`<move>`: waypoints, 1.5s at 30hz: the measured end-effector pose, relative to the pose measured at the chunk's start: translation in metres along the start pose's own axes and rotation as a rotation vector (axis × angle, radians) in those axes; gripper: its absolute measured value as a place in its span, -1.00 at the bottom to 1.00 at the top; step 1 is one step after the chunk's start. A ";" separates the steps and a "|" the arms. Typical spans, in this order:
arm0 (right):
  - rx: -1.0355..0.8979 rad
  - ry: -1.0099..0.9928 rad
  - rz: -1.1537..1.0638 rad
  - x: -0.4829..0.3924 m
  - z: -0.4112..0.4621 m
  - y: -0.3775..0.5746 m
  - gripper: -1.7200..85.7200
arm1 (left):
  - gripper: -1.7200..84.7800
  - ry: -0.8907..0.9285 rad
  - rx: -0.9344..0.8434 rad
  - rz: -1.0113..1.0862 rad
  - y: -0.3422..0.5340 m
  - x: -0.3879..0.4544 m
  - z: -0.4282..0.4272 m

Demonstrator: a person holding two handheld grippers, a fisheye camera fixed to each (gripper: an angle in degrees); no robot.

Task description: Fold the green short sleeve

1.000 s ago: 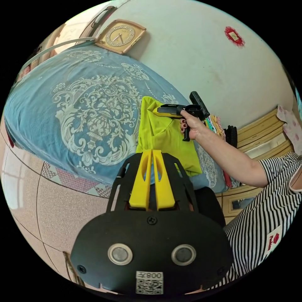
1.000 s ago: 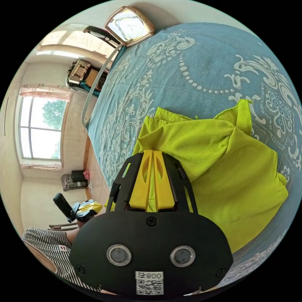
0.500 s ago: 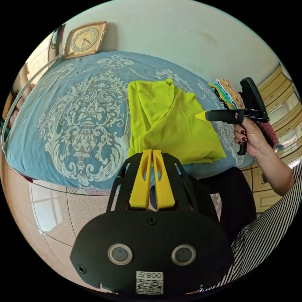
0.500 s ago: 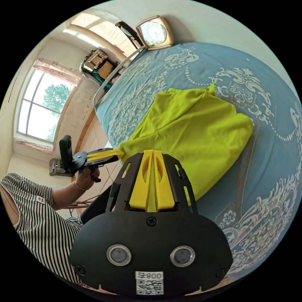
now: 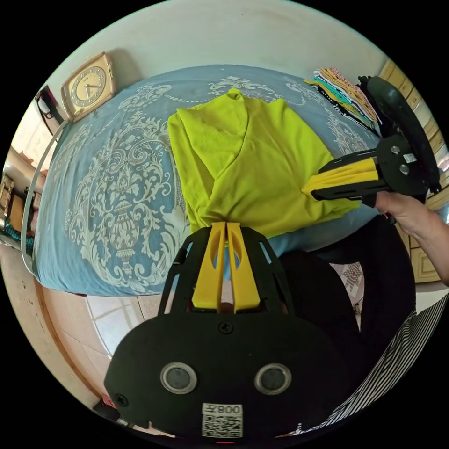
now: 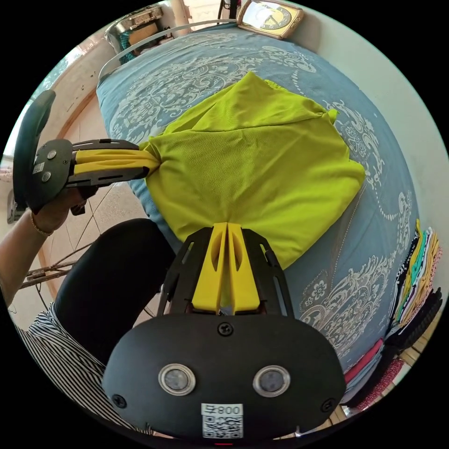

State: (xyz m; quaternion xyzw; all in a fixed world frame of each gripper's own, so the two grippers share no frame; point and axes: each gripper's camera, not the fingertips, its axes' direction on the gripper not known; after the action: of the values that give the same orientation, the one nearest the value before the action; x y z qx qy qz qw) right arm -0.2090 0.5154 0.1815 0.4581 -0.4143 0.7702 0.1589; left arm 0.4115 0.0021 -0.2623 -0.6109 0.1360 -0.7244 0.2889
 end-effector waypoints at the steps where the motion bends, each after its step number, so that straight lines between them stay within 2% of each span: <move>1: 0.001 0.011 -0.002 0.000 -0.001 0.004 -0.96 | -0.95 -0.018 -0.002 0.007 -0.003 0.004 -0.002; 4: 0.063 0.057 0.021 0.004 -0.004 0.029 -0.96 | -0.95 -0.059 -0.019 -0.012 -0.021 0.013 -0.012; 7: 0.102 0.016 0.071 0.022 -0.008 0.056 -0.96 | -0.95 -0.035 -0.044 -0.026 -0.037 0.010 -0.023; 12: 0.093 -0.222 0.170 0.080 -0.023 0.104 -0.95 | -0.95 0.027 -0.093 -0.054 -0.062 -0.003 -0.053; 16: 0.237 -0.324 0.266 0.125 -0.054 0.172 -0.92 | -0.95 0.034 -0.006 -0.101 -0.057 -0.007 -0.093; 19: 0.300 -0.440 0.401 0.168 -0.056 0.244 -0.86 | -0.95 0.106 0.008 -0.092 -0.051 0.001 -0.110; 23: 0.280 -0.668 0.539 0.205 -0.022 0.321 -0.82 | -0.94 0.172 0.007 0.046 -0.062 0.041 -0.124; 26: 0.255 -0.723 0.566 0.207 -0.007 0.348 -0.81 | -0.93 0.162 0.010 0.221 -0.091 0.085 -0.132; 30: 0.273 -0.656 0.532 0.190 -0.017 0.357 -0.81 | -0.93 0.133 0.022 0.306 -0.131 0.117 -0.142; 42: 0.265 -0.301 0.390 0.101 -0.053 0.351 -0.80 | -0.94 0.161 -0.058 0.238 -0.186 0.111 -0.148; 45: 0.272 -0.279 0.380 0.084 -0.061 0.353 -0.78 | -0.95 0.171 -0.067 0.240 -0.194 0.113 -0.155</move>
State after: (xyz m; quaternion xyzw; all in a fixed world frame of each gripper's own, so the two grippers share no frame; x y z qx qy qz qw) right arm -0.5094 0.3381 0.0638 0.4910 -0.4034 0.7642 -0.1101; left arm 0.2033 0.0665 -0.0985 -0.5356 0.2563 -0.7291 0.3404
